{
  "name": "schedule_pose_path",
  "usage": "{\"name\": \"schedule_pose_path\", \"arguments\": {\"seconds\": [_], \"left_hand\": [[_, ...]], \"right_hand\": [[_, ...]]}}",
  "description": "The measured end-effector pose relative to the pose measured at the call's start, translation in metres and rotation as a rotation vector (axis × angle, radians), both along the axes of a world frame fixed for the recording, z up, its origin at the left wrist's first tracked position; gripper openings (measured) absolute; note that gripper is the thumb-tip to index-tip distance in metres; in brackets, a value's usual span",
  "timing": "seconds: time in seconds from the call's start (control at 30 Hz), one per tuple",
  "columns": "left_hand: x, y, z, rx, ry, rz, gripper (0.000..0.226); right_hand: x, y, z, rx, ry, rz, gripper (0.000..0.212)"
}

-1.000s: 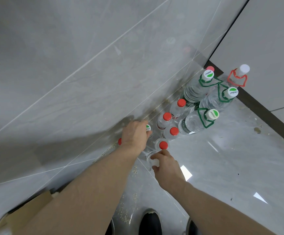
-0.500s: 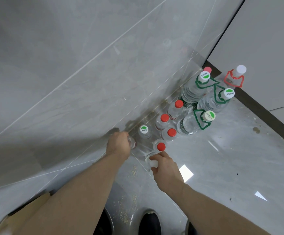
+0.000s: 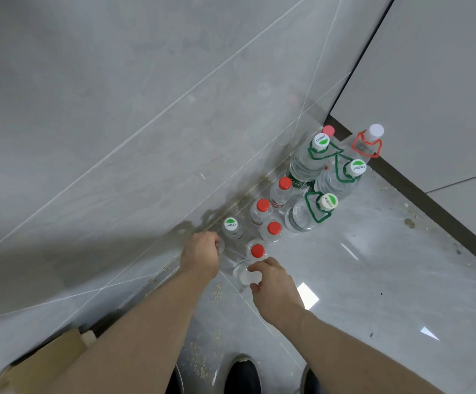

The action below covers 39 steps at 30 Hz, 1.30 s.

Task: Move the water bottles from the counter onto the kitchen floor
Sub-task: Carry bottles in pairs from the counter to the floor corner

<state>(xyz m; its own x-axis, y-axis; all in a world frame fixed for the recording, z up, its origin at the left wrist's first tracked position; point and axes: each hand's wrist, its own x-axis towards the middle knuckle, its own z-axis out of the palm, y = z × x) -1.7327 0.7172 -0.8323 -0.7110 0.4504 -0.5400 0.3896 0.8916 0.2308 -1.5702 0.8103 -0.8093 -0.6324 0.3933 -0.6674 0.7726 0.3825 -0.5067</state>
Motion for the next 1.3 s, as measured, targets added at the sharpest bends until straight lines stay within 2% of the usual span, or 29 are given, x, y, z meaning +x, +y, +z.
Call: {"name": "schedule_pose_path", "arguments": {"seconds": [0.07,0.17,0.33,0.47,0.67,0.93,1.1,1.3], "left_hand": [[0.000,-0.001,0.009,-0.015,-0.005,-0.023,0.024],[0.001,-0.004,0.033,-0.080,-0.067,-0.056,0.038],[0.013,-0.015,0.101,-0.115,-0.095,-0.069,0.042],[0.035,-0.023,0.192,-0.085,-0.115,-0.102,0.039],[0.089,-0.012,0.375,-0.033,-0.122,-0.252,0.038],[0.172,0.020,0.596,0.258,-0.072,-0.364,0.035],[0.217,0.026,0.666,0.424,-0.099,-0.536,0.036],[0.278,0.049,0.729,0.530,-0.127,-0.843,0.035]], "right_hand": [[0.004,0.006,0.010,0.010,-0.013,-0.003,0.037],[0.011,0.012,0.036,0.007,-0.030,-0.013,0.040],[0.025,0.024,0.108,0.009,-0.059,-0.023,0.042],[0.048,0.038,0.191,0.019,-0.080,-0.068,0.045],[0.097,0.051,0.354,0.014,-0.062,-0.182,0.046],[0.176,0.053,0.560,0.038,0.111,-0.411,0.047],[0.252,0.029,0.649,0.112,0.199,-0.599,0.046],[0.348,-0.020,0.715,0.221,0.259,-0.861,0.046]]}}
